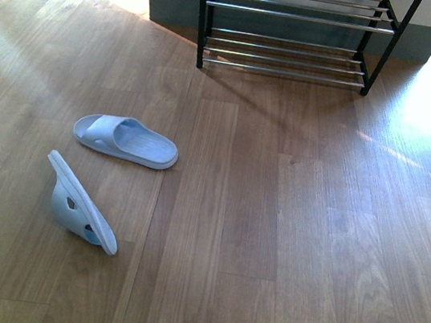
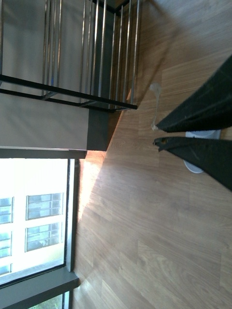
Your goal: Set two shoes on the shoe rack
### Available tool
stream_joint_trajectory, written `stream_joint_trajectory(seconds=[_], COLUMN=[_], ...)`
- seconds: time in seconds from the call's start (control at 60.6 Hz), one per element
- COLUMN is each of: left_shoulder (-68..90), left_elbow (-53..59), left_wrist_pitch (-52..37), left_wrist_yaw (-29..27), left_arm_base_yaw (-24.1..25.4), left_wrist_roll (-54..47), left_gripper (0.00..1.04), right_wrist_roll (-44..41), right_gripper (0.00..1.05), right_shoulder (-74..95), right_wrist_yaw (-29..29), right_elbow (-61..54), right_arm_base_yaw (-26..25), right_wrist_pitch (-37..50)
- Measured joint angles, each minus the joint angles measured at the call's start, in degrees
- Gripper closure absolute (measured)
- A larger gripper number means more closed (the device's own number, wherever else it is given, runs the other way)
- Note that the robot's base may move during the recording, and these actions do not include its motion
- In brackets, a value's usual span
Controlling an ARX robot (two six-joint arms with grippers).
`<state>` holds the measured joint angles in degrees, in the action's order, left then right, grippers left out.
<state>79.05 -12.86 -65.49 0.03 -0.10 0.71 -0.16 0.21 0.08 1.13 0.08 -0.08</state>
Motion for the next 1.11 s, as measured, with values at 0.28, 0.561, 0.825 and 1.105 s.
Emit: stream_joint_trajectory(seconds=[0.28,0.561,0.825,1.105], left_shoulder=[-15.0,-28.6,-39.5,-49.3], left_elbow=[7.2,10.6,12.1,12.1], left_wrist_pitch=[7.8,18.1,27.3,36.3], left_wrist_yaw=[0.0,0.0,0.0,0.0], left_arm_base_yaw=[0.0,0.0,0.0,0.0], left_wrist_roll=[-0.1,-0.1,-0.1,-0.1], left_gripper=[1.04,1.04,1.04,1.04], right_wrist_roll=[0.0,0.0,0.0,0.0], right_gripper=[0.09,0.09,0.09,0.09], right_shoulder=[0.0,0.0,0.0,0.0], right_wrist_yaw=[0.0,0.0,0.0,0.0], right_elbow=[0.0,0.0,0.0,0.0], right_arm_base_yaw=[0.0,0.0,0.0,0.0], right_wrist_pitch=[0.0,0.0,0.0,0.0])
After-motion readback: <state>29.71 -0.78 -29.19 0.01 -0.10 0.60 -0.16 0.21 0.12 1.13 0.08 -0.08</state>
